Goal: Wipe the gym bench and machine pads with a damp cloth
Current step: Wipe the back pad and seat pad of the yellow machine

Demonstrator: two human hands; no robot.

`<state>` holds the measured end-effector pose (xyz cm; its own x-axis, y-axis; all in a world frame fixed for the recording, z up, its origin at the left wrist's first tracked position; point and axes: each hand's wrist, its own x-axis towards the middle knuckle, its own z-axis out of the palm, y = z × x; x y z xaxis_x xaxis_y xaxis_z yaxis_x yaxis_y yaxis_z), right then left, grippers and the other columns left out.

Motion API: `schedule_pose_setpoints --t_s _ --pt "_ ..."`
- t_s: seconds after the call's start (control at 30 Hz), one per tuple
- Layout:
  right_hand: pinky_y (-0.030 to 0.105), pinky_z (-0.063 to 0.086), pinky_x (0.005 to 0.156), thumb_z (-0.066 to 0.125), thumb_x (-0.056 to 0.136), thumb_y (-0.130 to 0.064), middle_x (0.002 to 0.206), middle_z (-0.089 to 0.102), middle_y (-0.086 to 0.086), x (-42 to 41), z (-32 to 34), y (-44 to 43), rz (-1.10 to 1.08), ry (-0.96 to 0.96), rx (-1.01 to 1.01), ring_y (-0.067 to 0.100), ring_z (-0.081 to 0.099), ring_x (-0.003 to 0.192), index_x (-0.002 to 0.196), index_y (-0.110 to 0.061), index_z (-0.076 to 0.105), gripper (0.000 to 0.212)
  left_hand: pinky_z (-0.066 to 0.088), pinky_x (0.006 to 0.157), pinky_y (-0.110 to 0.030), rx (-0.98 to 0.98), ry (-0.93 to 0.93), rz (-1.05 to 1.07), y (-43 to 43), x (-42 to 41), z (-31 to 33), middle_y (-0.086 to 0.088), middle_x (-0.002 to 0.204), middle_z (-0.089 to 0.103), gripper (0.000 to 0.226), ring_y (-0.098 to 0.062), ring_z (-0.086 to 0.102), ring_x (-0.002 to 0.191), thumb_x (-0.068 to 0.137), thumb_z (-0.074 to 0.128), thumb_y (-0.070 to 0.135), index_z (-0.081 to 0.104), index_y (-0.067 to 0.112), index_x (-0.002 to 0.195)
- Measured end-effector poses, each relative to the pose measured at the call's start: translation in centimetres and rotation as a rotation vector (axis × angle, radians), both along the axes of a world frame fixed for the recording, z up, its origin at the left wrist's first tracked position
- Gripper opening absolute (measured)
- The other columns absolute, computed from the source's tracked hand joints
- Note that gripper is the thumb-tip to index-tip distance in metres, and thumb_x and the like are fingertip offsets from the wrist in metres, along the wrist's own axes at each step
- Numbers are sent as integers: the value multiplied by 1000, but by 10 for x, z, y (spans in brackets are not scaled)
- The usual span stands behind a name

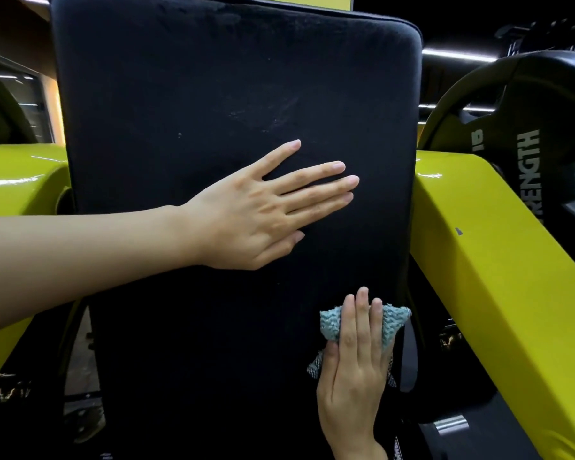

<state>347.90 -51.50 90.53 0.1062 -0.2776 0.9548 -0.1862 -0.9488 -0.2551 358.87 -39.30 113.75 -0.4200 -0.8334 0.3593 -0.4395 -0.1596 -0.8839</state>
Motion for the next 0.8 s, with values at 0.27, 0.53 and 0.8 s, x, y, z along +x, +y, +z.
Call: schedule_pose_setpoints --t_s 0.27,0.53,0.8 --pt "54 22 119 28 107 -21 159 27 11 -9 71 -32 91 -59 -35 27 17 151 152 -5 25 47 7 122 -54 -24 13 11 -5 -4 -5 -4 167 6 62 -22 5 154 102 21 34 10 12 159" --pt "58 22 118 27 108 -23 160 25 11 -11 81 -39 89 -59 -31 28 15 151 152 -5 25 48 8 122 -54 -32 28 9 -9 -8 -8 -4 167 6 62 -22 5 154 102 21 34 10 11 159" --pt "48 9 123 22 108 -28 165 8 -6 -18 -10 -18 19 86 -92 20 12 152 157 -16 17 50 7 123 -54 -32 30 10 -11 -8 -9 -4 167 5 61 -22 5 154 103 20 34 9 11 159"
